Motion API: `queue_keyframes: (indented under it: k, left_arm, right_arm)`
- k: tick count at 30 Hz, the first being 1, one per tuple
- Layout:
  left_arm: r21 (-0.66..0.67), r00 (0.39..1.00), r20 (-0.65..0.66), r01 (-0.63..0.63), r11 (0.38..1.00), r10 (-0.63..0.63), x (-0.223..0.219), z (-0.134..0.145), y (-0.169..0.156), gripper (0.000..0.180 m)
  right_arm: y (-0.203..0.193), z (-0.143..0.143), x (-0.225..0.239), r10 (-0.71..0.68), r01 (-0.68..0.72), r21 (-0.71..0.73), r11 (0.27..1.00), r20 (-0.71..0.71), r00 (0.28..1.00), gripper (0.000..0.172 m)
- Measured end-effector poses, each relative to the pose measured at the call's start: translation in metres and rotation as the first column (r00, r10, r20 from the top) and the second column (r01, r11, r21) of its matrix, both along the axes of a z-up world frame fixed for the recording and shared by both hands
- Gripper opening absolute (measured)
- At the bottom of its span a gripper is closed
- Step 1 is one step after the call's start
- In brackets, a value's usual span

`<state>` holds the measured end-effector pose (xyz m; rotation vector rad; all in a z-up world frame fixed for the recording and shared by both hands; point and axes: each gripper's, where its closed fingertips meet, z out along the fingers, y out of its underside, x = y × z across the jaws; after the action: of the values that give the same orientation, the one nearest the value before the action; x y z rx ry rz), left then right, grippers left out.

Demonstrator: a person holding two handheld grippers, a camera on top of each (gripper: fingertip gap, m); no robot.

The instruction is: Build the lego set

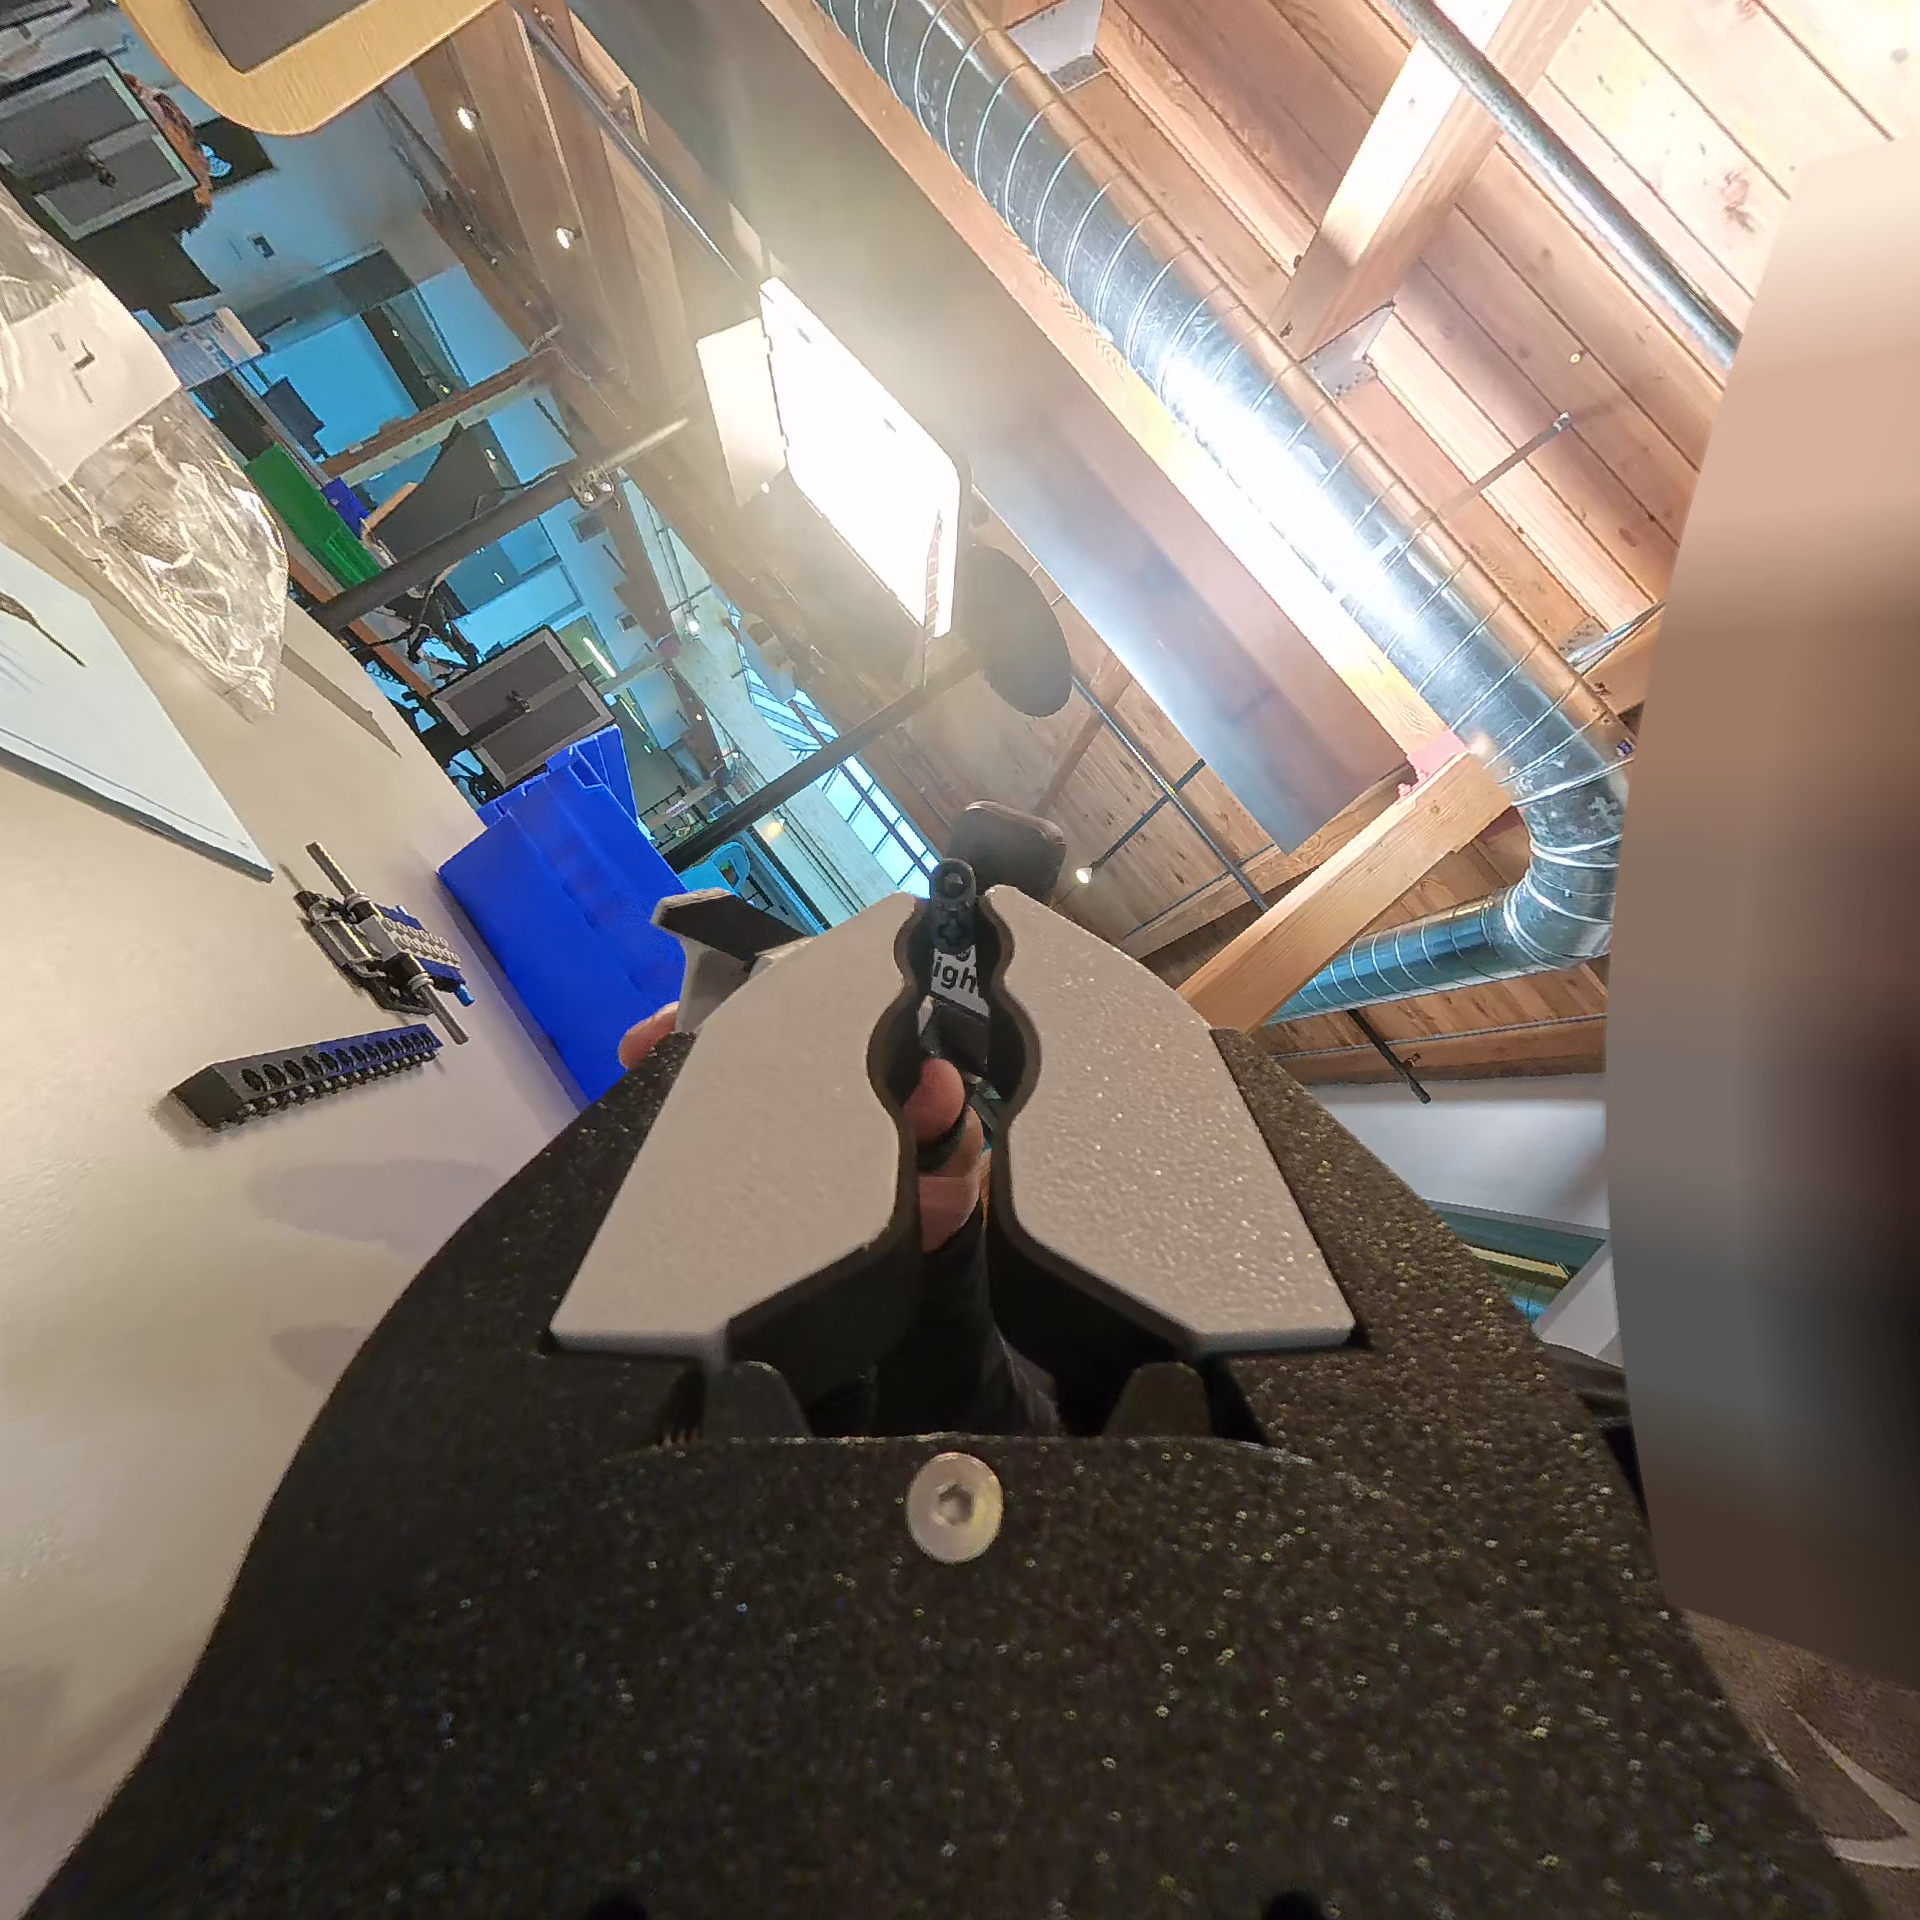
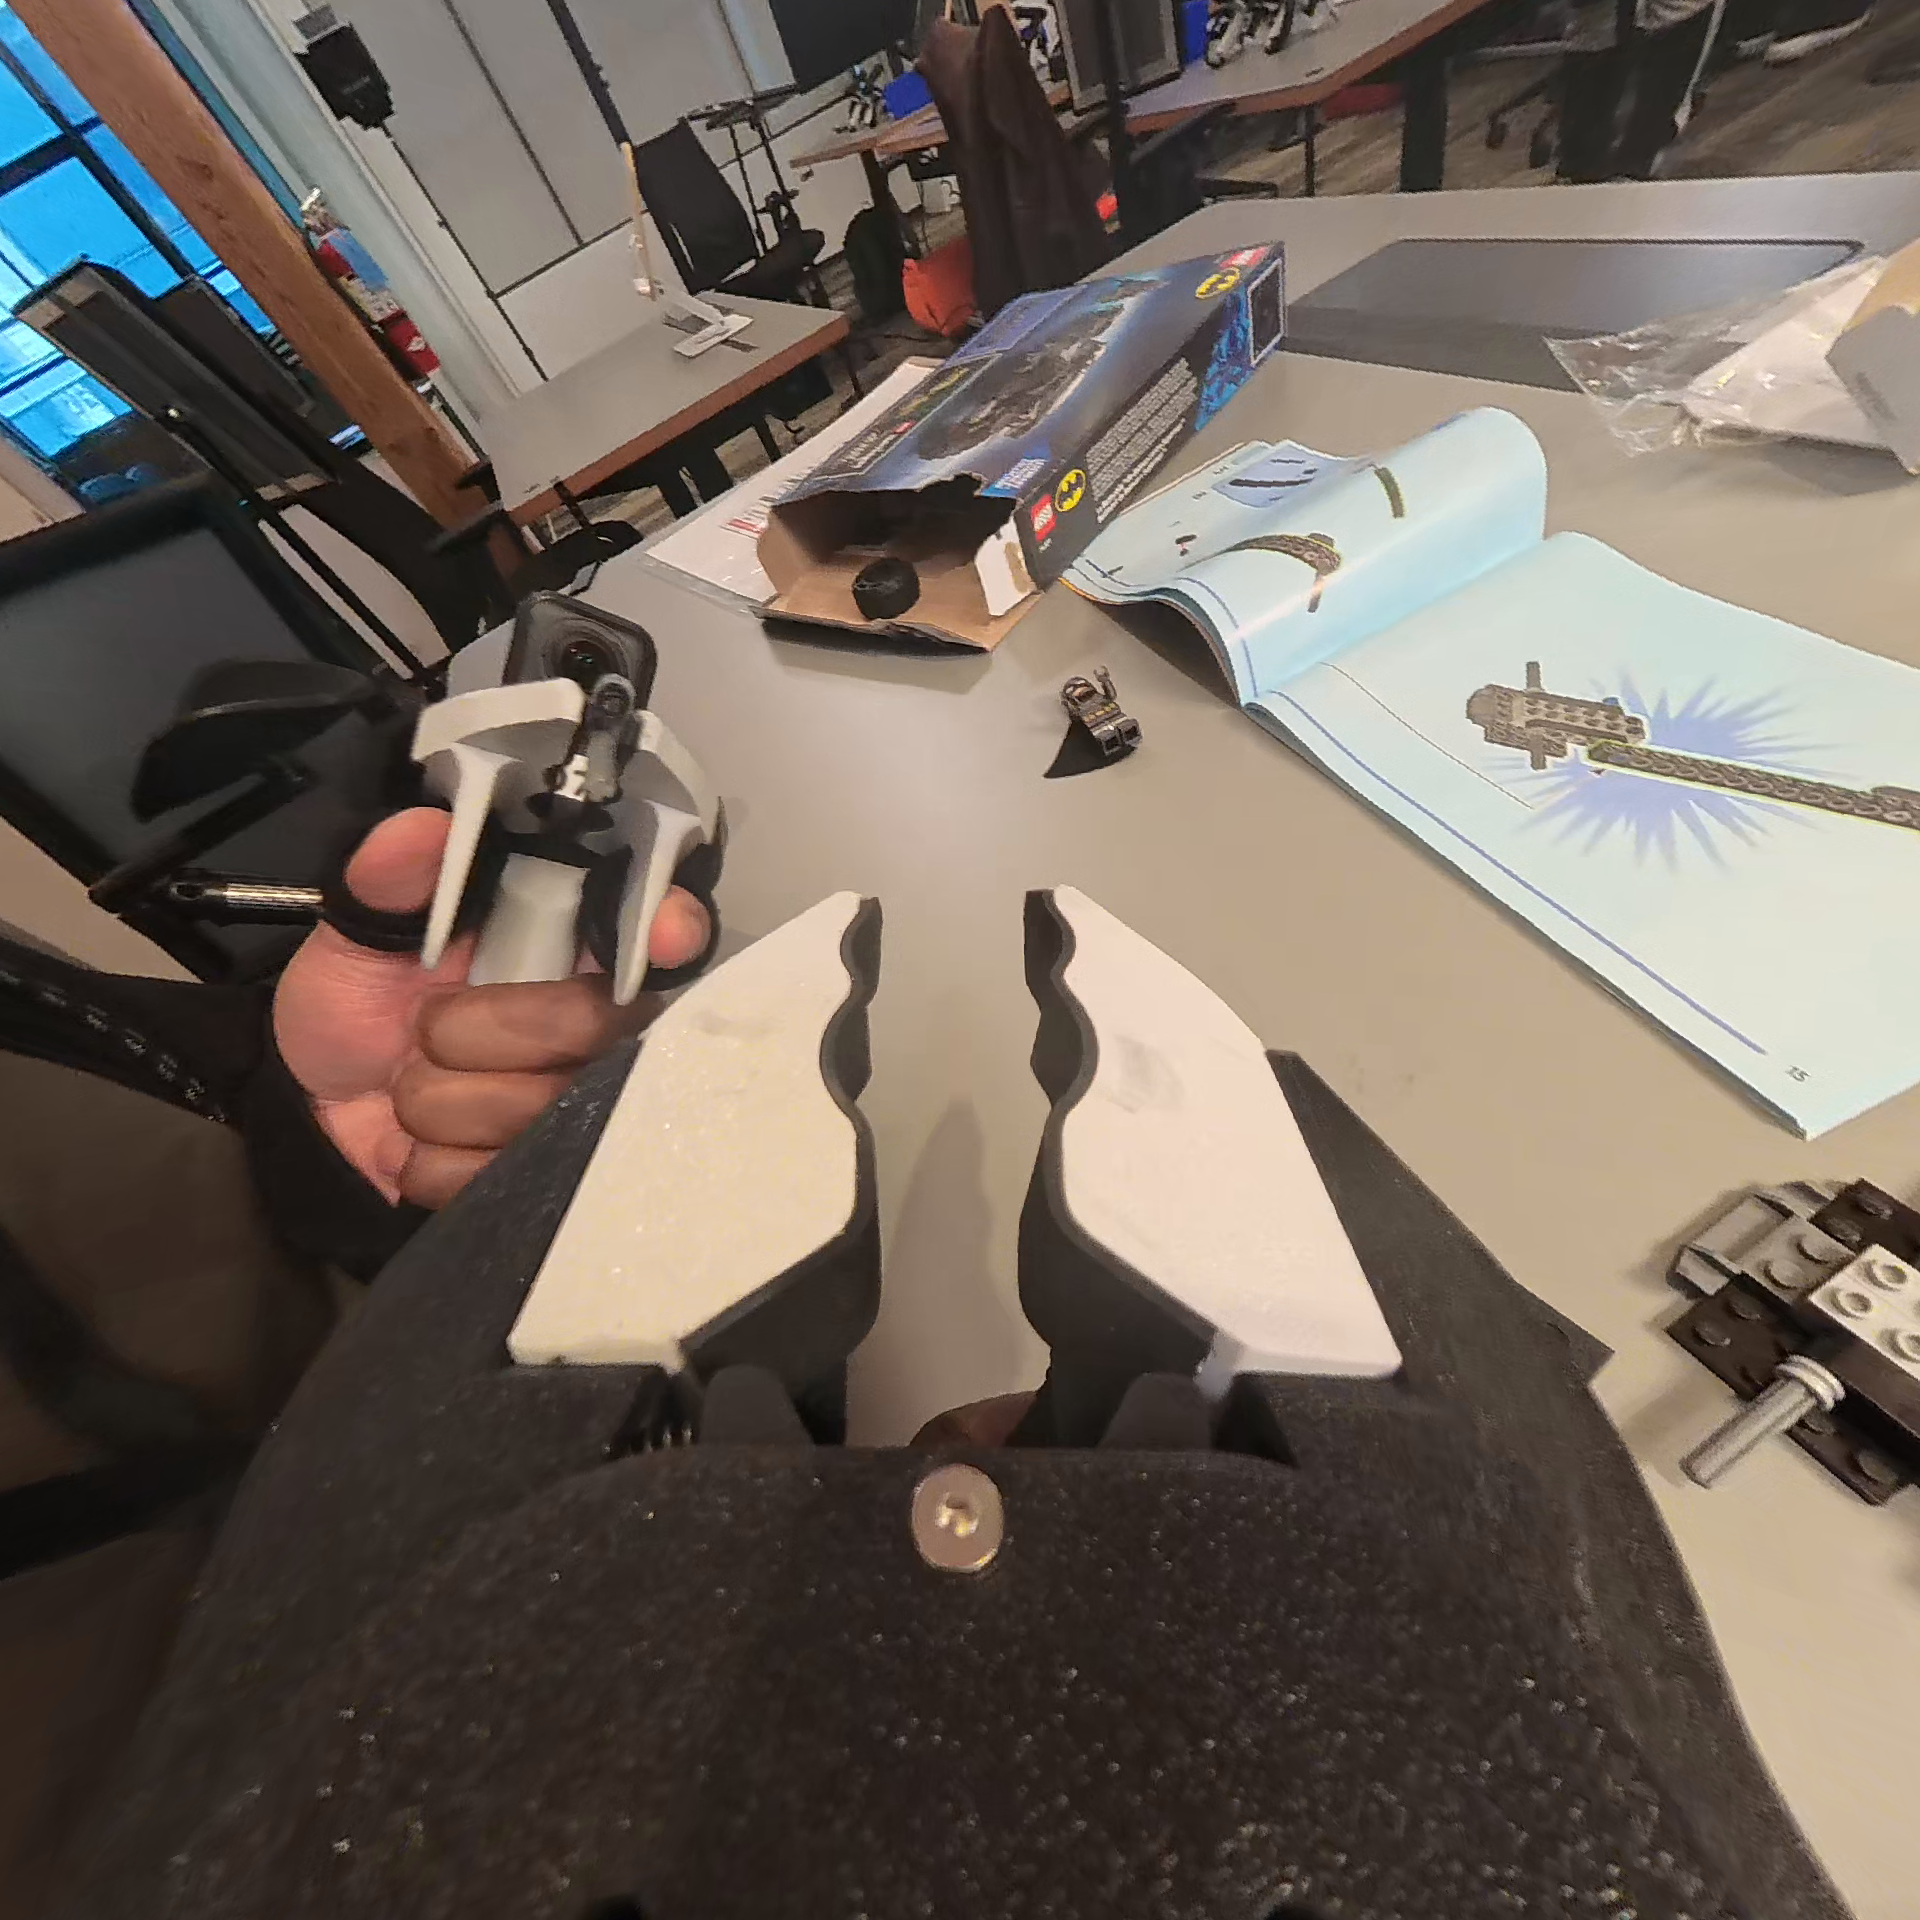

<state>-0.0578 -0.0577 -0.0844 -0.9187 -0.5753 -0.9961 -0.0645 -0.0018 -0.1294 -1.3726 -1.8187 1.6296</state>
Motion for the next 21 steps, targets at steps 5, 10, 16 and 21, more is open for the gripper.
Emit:
queue_keyframes:
  k: [5, 10, 16, 21]
  left_arm:
    - [-0.013, 1.0, -0.01, 0.008, 1.0, -0.008, 0.002, -0.001, 0.002, 0.007]
    - [-0.053, 0.982, -0.185, 0.034, 0.998, -0.043, 0.023, 0.009, 0.007, 0.008]
    - [-0.014, 0.954, -0.294, -0.06, 0.998, 0.053, 0.017, 0.027, -0.003, 0.007]
    - [-0.04, 0.966, -0.256, -0.047, 0.998, 0.035, 0.014, 0.02, 0.001, 0.007]
  right_arm:
    - [-0.012, 0.022, 0.008, 0.07, -0.076, -0.071, 0.995, -0.088, 0.994, 0.032]
    - [-0.025, 0.04, 0.019, 0.172, -0.181, -0.073, 0.981, -0.118, 0.978, 0.031]
    - [-0.017, 0.058, 0.031, 0.225, -0.241, -0.12, 0.963, -0.135, 0.965, 0.036]
    - [-0.025, 0.05, 0.037, 0.247, -0.26, -0.101, 0.96, -0.122, 0.961, 0.037]
